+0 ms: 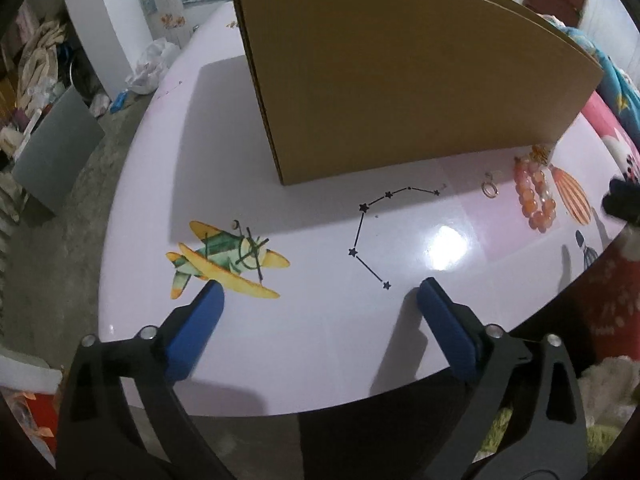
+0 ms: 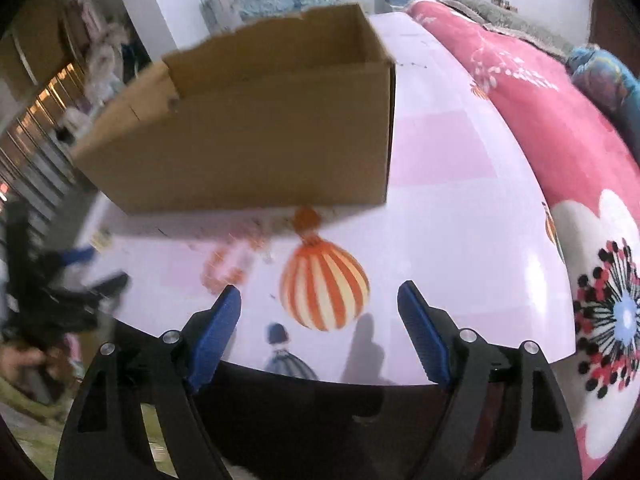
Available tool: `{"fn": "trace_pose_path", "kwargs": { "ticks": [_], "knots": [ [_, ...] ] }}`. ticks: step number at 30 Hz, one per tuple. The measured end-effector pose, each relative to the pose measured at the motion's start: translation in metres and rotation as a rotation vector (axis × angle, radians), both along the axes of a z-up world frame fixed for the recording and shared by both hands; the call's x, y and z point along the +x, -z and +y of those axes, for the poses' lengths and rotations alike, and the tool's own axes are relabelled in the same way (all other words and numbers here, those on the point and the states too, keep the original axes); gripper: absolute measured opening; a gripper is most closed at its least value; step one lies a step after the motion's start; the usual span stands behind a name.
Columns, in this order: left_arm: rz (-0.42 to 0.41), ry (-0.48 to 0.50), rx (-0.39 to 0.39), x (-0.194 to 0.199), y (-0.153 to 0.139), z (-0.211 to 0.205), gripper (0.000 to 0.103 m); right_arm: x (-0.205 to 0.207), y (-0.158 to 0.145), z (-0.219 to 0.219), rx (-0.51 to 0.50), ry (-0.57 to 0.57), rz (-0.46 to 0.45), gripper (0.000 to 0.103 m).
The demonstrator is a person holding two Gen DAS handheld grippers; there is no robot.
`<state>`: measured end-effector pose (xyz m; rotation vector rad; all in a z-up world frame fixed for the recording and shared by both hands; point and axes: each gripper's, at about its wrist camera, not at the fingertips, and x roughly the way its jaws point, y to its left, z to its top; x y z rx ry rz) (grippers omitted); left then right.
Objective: Organize jewelry
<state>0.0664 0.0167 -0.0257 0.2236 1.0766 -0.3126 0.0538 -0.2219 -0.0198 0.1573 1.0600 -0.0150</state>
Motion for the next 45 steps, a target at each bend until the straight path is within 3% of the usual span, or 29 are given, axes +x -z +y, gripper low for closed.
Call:
{"fn": "trace_pose_path", "kwargs": {
  "ticks": [10,18,23,34,45],
  "knots": [
    [-0.026,-0.008,-0.015,-0.004,0.000,0.001,0.096,-0.001,0.020,-0.017,0.017,0.076,0.009,0.079],
    [0.022,0.016,0.000,0.005,-0.003,-0.003,0.096,-0.003,0.023,-0.018,0.071,0.057,-0.015,0.096],
    [0.034,0.018,0.002,0.011,-0.003,-0.003,0.096,-0.004,0.024,-0.019,0.073,0.051,-0.024,0.096],
    [0.031,0.014,-0.002,0.017,-0.001,-0.001,0.096,-0.011,0.022,-0.035,0.218,0.087,-0.075,0.096],
    [0.032,0.030,-0.003,0.018,0.000,0.000,0.096,-0.015,0.022,-0.043,0.273,0.079,-0.116,0.096]
  ]
}}
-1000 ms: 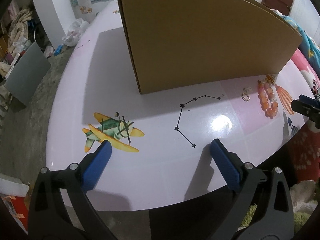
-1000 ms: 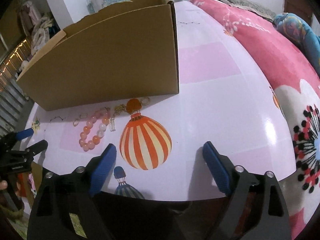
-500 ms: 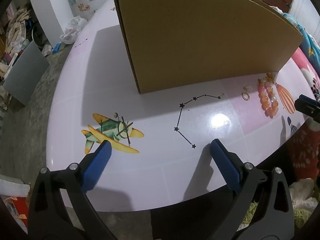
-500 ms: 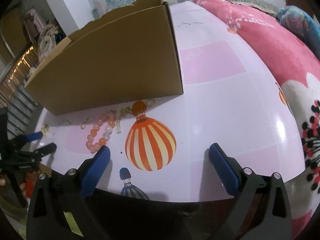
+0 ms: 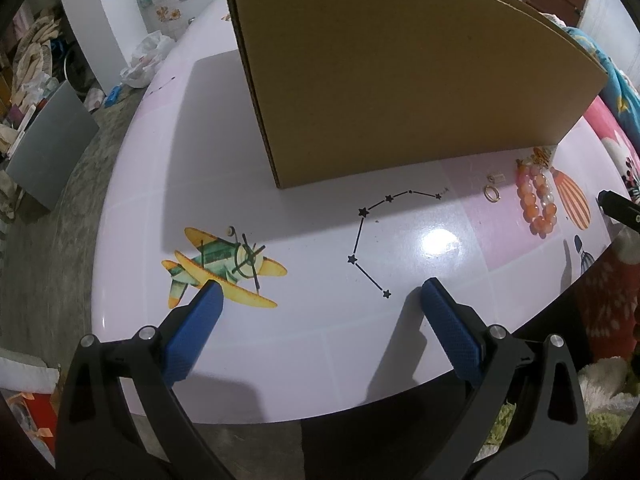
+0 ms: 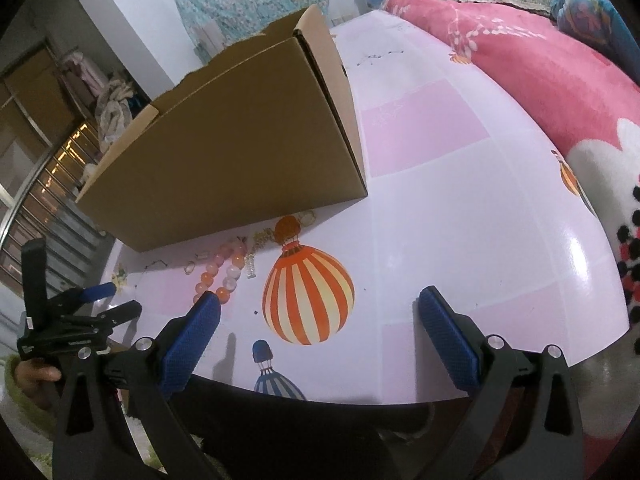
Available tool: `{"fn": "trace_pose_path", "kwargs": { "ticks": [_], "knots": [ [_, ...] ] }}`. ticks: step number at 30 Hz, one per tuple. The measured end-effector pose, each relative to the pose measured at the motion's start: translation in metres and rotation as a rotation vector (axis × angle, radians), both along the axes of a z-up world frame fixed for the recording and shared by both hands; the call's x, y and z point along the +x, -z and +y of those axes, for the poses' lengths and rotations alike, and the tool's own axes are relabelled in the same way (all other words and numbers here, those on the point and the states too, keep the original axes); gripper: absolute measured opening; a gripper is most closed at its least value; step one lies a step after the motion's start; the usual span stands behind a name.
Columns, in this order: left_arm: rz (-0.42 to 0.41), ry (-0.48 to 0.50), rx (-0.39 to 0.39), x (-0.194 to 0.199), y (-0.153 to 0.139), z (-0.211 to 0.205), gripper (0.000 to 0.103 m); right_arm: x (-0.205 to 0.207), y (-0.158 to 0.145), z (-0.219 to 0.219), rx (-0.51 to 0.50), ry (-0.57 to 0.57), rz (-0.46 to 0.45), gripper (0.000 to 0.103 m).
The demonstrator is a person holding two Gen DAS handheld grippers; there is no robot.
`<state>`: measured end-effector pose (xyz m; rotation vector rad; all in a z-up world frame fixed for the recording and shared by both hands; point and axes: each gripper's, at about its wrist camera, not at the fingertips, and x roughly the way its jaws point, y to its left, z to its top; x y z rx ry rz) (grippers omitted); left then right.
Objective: Organize jewelry
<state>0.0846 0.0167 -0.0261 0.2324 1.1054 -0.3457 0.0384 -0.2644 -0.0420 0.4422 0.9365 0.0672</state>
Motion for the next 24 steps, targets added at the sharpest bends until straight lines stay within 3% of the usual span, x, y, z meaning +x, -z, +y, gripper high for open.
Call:
{"fn": "trace_pose_path", "kwargs": {
  "ticks": [6,15,21,24],
  "knots": [
    [-0.007,-0.021,0.010,0.000,-0.001,-0.002,0.096,0.002,-0.004,0.000,-0.007,-0.034,0.008,0.096],
    [-0.134,0.082,-0.105,-0.034,-0.029,-0.003,0.096,-0.002,-0.031,0.014,-0.014,-0.119,-0.103,0.096],
    [-0.139,0.076,-0.172,-0.049,-0.033,0.003,0.095,0.011,-0.027,0.033,0.070,-0.187,-0.073,0.094],
    [-0.166,0.093,-0.168,-0.048,-0.034,-0.002,0.095,0.018,-0.025,0.046,0.071,-0.216,-0.051,0.090]
  ]
}}
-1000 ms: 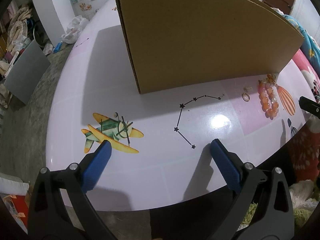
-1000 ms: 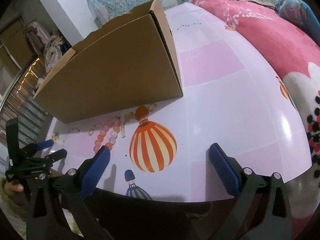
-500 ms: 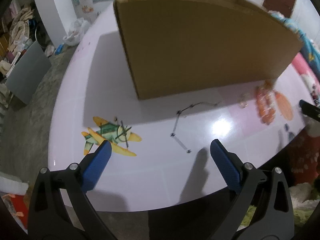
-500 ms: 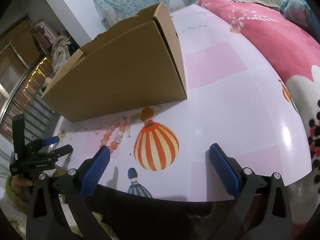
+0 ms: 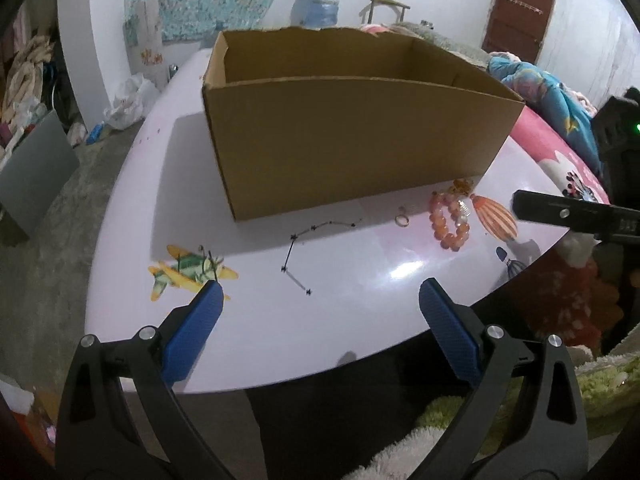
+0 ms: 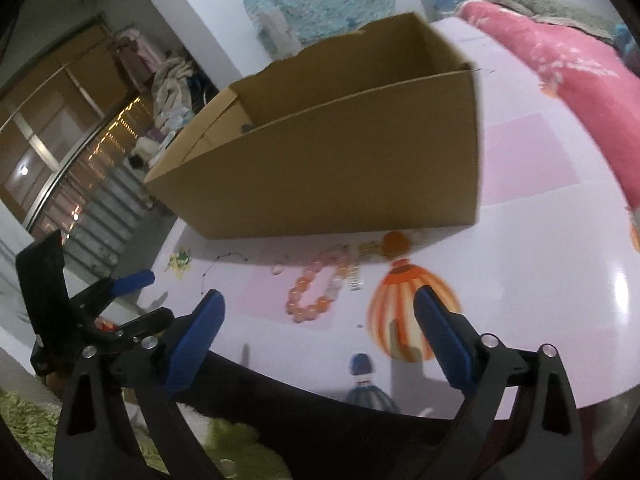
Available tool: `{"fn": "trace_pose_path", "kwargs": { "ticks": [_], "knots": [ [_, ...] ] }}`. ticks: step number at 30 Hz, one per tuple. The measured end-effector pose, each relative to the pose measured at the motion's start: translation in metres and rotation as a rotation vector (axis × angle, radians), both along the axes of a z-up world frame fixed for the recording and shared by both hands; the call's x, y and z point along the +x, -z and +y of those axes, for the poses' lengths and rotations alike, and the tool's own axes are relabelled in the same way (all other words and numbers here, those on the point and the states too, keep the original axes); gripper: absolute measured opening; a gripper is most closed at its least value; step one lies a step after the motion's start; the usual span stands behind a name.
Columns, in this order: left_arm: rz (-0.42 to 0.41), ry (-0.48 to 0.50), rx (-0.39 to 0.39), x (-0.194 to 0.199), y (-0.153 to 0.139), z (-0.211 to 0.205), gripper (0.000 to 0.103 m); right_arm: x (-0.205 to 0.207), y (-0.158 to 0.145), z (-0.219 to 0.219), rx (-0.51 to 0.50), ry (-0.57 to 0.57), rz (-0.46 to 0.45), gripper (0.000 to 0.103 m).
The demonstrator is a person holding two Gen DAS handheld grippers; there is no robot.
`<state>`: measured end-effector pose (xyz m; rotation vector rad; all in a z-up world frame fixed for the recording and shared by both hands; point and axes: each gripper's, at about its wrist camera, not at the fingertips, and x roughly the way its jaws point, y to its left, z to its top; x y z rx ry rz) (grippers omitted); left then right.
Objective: Organize jewelry
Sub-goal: 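Move the left gripper to the small gold ring and close on it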
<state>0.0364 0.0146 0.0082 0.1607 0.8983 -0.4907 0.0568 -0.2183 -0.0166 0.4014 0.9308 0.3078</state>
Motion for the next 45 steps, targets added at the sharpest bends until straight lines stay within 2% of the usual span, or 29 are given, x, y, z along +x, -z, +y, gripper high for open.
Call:
{"fn": "trace_pose_path", "kwargs": {
  "ticks": [2,6,8,11,14,17,24,27,33,36,42,45],
  "knots": [
    [-0.018,0.026,0.005,0.000,0.000,-0.005,0.094,0.002,-0.001,0.003,0.007,-0.006,0.003,0.090],
    [-0.013,0.087,0.021,0.006,0.004,-0.022,0.076,0.003,-0.004,0.004,0.028,0.008,0.010,0.089],
    [-0.005,0.108,0.002,0.010,0.006,-0.029,0.070,0.003,-0.005,0.002,0.017,0.025,0.020,0.088],
    [-0.002,0.142,-0.030,0.016,0.007,-0.037,0.060,0.003,-0.006,0.001,-0.002,0.051,0.031,0.082],
    [-0.017,0.185,-0.016,0.022,0.009,-0.049,0.049,0.003,-0.004,0.000,-0.011,0.071,0.044,0.076],
    [-0.026,0.238,-0.012,0.026,0.010,-0.061,0.045,0.004,0.000,0.000,-0.013,0.078,0.058,0.070],
    [0.029,0.286,0.024,0.034,0.027,-0.082,0.020,0.007,0.007,-0.003,-0.009,0.094,0.080,0.066],
    [0.053,0.279,0.034,0.039,0.032,-0.087,0.018,0.006,0.007,-0.006,-0.012,0.101,0.077,0.066],
    [0.036,0.292,0.064,0.041,0.032,-0.096,0.017,0.007,0.010,-0.014,0.003,0.118,0.076,0.066],
    [0.015,0.296,0.096,0.041,0.033,-0.099,0.011,0.005,0.011,-0.015,0.006,0.125,0.075,0.066],
    [0.007,0.313,0.109,0.040,0.031,-0.097,0.011,0.006,0.010,-0.016,-0.004,0.124,0.069,0.065],
    [0.014,0.307,0.107,0.040,0.030,-0.094,0.011,0.007,0.008,-0.014,-0.026,0.112,0.059,0.060]
  ]
}}
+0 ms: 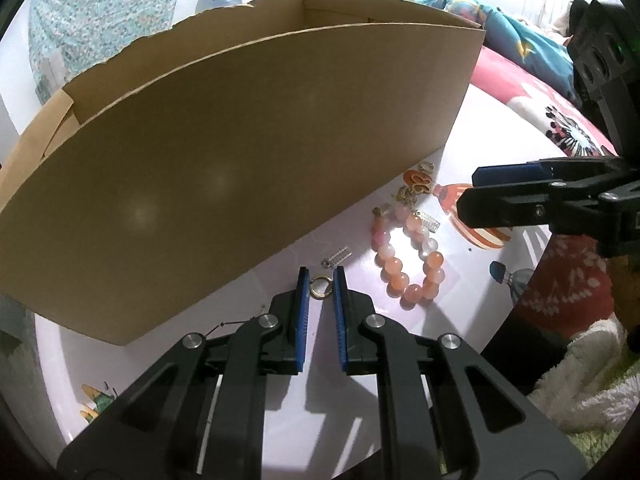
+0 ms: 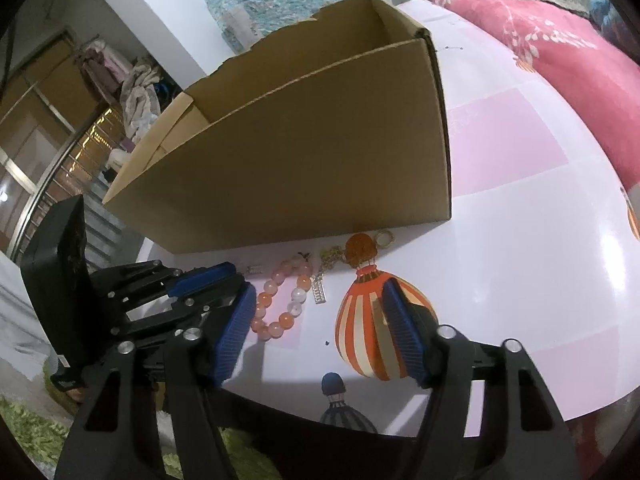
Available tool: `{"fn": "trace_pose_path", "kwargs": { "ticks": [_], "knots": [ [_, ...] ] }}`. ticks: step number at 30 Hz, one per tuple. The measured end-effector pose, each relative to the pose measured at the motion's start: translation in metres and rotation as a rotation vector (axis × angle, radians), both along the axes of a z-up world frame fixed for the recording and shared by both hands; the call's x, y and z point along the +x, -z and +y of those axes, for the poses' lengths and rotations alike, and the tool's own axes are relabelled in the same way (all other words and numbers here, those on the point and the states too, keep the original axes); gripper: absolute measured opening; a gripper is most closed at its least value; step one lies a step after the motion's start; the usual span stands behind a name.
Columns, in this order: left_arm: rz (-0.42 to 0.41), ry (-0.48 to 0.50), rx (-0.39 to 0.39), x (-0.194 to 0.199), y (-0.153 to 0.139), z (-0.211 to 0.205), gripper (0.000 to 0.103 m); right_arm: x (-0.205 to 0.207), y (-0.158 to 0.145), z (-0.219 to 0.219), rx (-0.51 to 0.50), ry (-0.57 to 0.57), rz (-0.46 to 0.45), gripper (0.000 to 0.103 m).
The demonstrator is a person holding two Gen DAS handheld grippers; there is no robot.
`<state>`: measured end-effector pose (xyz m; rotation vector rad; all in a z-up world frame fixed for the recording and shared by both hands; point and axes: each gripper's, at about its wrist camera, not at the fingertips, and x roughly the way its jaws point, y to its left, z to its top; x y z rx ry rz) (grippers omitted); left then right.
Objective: Organize jewelry
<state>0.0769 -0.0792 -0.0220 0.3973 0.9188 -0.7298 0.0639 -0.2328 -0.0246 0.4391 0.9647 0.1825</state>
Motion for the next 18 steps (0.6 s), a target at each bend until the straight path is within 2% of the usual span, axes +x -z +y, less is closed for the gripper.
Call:
{"fn": "trace_pose_path", "kwargs": {
  "ticks": [6,12,18],
  "knots": [
    [0.015,-0.037,-0.006,0.002,-0.001,0.014,0.011,0.005,-0.001,0.008,-0.046,-0.043,0.004,0.042],
    [0.021,-0.064,-0.015,0.004,0.000,0.019,0.011,0.012,-0.002,0.017,-0.011,-0.088,0.012,0.041],
    [0.021,-0.082,-0.023,0.003,0.002,0.022,0.011,0.020,0.009,0.027,-0.031,-0.093,0.099,0.037]
  ]
}}
